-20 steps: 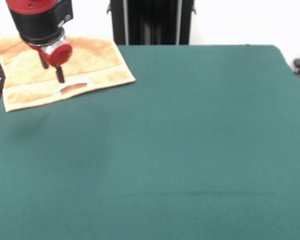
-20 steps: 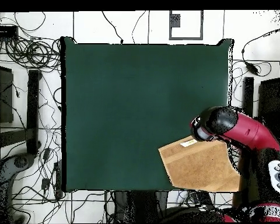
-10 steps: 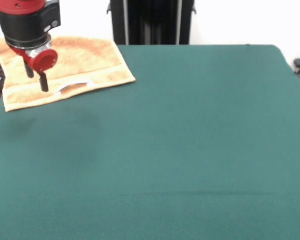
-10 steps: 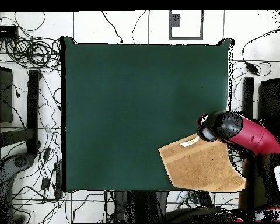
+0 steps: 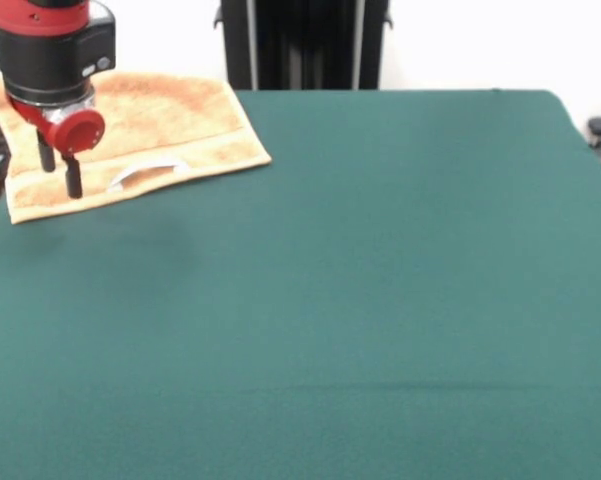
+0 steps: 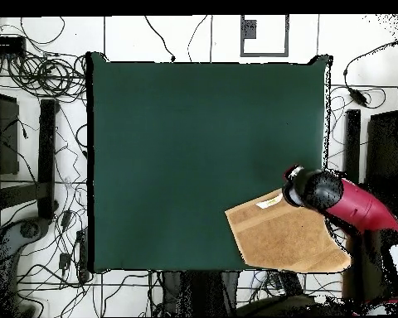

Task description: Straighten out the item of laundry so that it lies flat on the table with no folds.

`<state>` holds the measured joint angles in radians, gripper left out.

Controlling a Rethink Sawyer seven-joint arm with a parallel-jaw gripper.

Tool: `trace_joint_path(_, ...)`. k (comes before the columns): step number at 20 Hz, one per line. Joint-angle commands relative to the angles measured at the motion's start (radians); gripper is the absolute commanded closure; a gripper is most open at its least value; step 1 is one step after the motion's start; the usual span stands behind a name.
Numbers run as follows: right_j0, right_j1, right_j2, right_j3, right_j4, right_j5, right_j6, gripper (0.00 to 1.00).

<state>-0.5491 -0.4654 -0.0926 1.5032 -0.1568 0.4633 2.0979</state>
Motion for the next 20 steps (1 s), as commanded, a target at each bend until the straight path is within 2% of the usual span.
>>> trace_joint_path(1, 0.015, 0.115, 0.133, 0.125, -0.032, -0.157, 0.065, 0.00)
trace_joint_path(11, -0.022, 0.157, 0.156, 0.160, -0.059, -0.369, 0.080, 0.00)
trace_joint_path(15, -0.021, 0.174, 0.149, 0.156, -0.071, -0.407, 0.086, 0.00)
trace_joint_path(20, -0.002, 0.172, 0.125, 0.146, -0.055, -0.383, 0.083, 0.00)
